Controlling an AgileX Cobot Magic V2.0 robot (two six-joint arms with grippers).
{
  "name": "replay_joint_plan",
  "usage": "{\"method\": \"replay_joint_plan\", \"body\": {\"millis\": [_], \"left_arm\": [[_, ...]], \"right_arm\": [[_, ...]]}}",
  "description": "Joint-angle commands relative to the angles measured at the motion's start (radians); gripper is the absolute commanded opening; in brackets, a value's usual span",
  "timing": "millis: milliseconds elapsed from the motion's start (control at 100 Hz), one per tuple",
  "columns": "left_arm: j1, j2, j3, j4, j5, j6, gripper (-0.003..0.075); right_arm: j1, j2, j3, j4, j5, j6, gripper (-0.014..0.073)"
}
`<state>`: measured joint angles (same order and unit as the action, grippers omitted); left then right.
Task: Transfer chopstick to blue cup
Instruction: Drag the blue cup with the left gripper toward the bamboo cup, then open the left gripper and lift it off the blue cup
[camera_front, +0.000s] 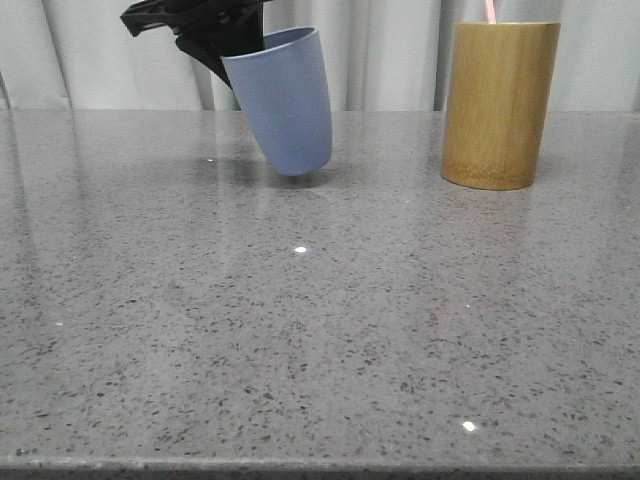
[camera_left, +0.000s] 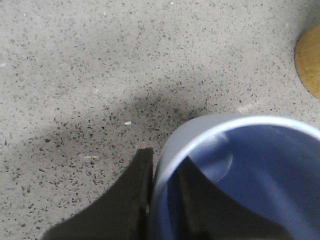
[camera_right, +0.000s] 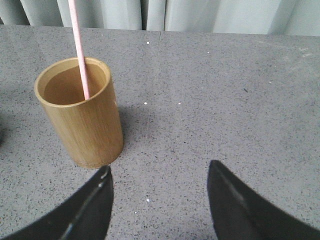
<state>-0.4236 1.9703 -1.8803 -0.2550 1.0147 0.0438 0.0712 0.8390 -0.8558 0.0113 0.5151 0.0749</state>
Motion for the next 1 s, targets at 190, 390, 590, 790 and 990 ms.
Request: {"method": "replay_joint_plan", "body": {"millis": [190, 390, 590, 790, 990], "left_arm": [[-0.008, -0.049, -0.035, -0.050, -0.045, -0.004, 0.0179], [-0.006, -0.049, -0.039, -0.052, -0.047, -0.004, 0.0374], [-0.006, -0.051, -0.109, -0.053, -0.020, -0.004, 0.0396], [0.000, -0.083, -0.144, -0.040, -0.008, -0.004, 0.0390], [0.006, -0.155, -0.142, 0.133, 0.038, -0.071, 0.0326]], "right_arm": [[0.001, -0.003, -0.035, -0.011, -0.057, -0.007, 0.0433], [0.001, -0.003, -0.035, -0.011, -0.053, -0.007, 0.0433], [0.001, -0.003, -0.035, -0.011, -0.053, -0.007, 0.0433], [0.001, -0.003, -0.035, -0.011, -0.053, -0.007, 0.0433], [0.001, -0.003, -0.035, -0.011, -0.053, -0.007, 0.0433]]}}
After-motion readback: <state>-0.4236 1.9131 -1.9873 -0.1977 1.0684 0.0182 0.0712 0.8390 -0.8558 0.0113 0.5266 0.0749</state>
